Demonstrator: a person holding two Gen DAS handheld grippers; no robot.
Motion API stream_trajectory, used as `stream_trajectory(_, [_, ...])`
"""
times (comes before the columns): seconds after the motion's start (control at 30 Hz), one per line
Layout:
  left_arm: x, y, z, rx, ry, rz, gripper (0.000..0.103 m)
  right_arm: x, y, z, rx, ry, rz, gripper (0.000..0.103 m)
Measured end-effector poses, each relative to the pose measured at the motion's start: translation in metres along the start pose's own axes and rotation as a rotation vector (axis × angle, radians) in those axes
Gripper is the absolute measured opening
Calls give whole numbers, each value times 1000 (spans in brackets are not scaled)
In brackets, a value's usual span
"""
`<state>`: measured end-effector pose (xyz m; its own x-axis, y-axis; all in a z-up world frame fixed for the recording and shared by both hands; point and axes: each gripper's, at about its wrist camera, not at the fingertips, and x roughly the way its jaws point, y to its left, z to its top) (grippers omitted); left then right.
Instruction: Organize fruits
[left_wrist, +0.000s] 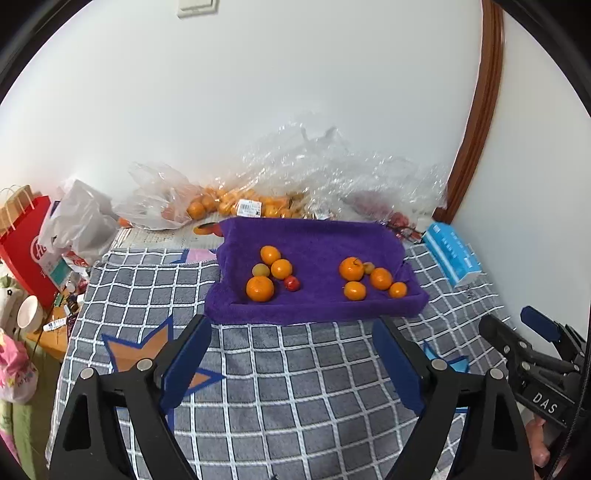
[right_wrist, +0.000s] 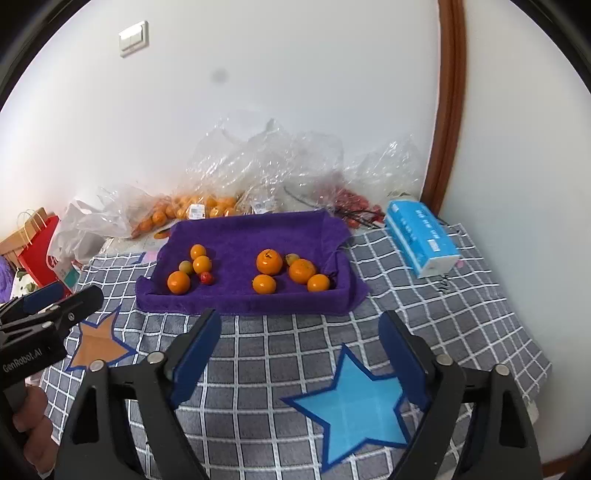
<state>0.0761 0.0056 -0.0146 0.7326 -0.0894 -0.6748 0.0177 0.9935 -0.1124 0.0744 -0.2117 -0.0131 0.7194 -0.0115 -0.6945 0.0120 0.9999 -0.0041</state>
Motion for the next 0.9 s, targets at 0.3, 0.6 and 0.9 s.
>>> stream_trajectory(0.3, [-45, -13, -30, 11, -64, 11, 91, -47, -15, -24, 21, -46, -32, 101])
stream_trajectory(0.6, [-74, -16, -52, 16, -108, 30, 92, -73, -14, -47, 23, -75, -31, 101])
stream_trajectory(0.9, [-84, -19, -60, 25, -119, 35, 92, -87, -12, -56, 21, -93, -22, 101])
